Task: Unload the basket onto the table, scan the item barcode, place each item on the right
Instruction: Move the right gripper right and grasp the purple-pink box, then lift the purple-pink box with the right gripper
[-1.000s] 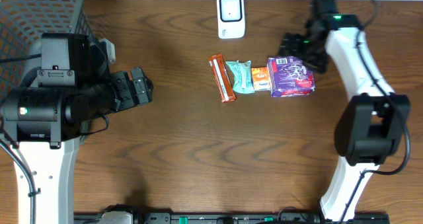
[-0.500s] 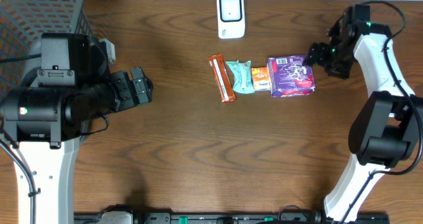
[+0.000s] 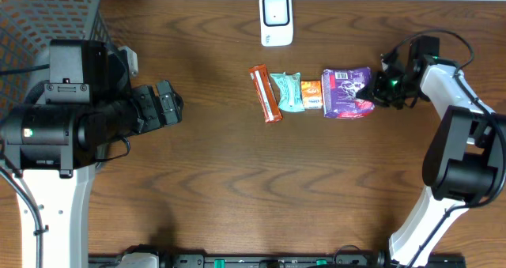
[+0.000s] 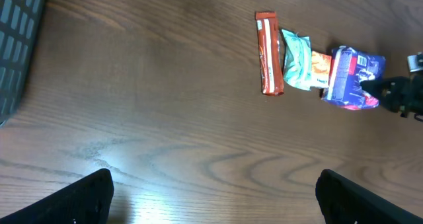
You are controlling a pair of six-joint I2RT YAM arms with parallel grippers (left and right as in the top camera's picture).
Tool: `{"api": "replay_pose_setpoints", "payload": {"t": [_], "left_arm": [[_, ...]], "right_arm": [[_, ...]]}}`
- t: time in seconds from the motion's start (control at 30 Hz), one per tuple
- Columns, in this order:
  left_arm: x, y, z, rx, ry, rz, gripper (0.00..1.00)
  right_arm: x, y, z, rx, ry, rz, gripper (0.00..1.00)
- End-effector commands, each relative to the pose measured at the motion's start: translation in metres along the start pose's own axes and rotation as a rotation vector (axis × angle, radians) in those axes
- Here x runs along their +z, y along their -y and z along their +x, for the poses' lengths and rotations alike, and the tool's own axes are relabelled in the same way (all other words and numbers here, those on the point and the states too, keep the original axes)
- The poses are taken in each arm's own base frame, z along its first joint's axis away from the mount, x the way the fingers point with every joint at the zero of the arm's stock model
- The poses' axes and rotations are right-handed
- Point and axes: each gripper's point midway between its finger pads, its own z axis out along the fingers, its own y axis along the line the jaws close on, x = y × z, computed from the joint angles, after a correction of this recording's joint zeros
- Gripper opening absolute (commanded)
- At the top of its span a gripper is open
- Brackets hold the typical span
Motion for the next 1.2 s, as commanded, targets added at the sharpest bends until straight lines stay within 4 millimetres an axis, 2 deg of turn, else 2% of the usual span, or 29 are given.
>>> {"api": "replay_pose_setpoints", "payload": {"t": [0.0,0.13,0.2,0.37,0.47,0.53,0.6,0.67,0.77,0.8,0.83,0.97,1.0,1.07,1.13,1.17], "left_arm": [[-0.004,0.003,-0.002,0.016,0.012,0.01,0.98],[-0.004,0.003,-0.002,0.015,0.011,0.01,0.98],[-0.004,0.003,-0.002,0.016,0.012,0.01,0.98],[-0.004,0.003,-0.002,0.015,0.011,0.01,0.98],[-0.004,0.003,-0.002,0.016,0.012,0.01,0.98],[-0.004,0.003,-0.002,0.015,0.011,0.01,0.98],[-0.004,0.003,-0.002,0.016,0.012,0.01,0.98],[-0.004,0.003,-0.002,0.016,0.012,0.01,0.98],[-0.004,0.003,-0.002,0.016,0.012,0.01,0.98],[-0.004,0.003,-0.002,0.016,0.012,0.01,0.98],[-0.004,0.003,-0.002,0.015,0.011,0.01,0.98],[-0.004,0.003,-0.002,0.016,0.012,0.01,0.98],[-0.004,0.003,-0.002,0.016,0.012,0.01,0.98],[-0.004,0.003,-0.002,0.016,0.012,0.01,0.98],[-0.004,0.003,-0.002,0.016,0.012,0.01,0.98],[-0.004,0.003,-0.002,0.016,0.012,0.01,0.98]], "right_arm": [[0.001,-0.006,0.007,-0.001,-0.017,0.022,0.01],[-0.029,-0.02,-0.013,-0.016,0.04,0.045,0.01],[-0.053,-0.02,-0.025,-0.001,0.095,0.141,0.01],[-0.127,-0.015,-0.047,0.049,0.336,0.556,0.01],[-0.165,-0.019,-0.047,0.06,0.495,0.813,0.01],[-0.183,-0.025,-0.044,0.041,0.583,0.985,0.01],[-0.186,-0.035,-0.041,-0.015,0.637,1.127,0.01],[-0.177,-0.043,-0.038,-0.083,0.65,1.226,0.01],[-0.142,-0.05,-0.032,-0.179,0.604,1.296,0.01],[-0.127,-0.051,-0.03,-0.208,0.576,1.304,0.01],[-0.099,-0.054,-0.024,-0.26,0.524,1.306,0.01],[-0.047,-0.069,-0.007,-0.358,0.437,1.264,0.02],[-0.036,-0.076,-0.001,-0.375,0.423,1.234,0.06],[-0.017,-0.09,0.006,-0.387,0.403,1.149,0.22],[-0.006,-0.109,0.011,-0.386,0.387,1.049,0.52],[-0.004,-0.118,0.011,-0.383,0.381,1.007,0.58]]}}
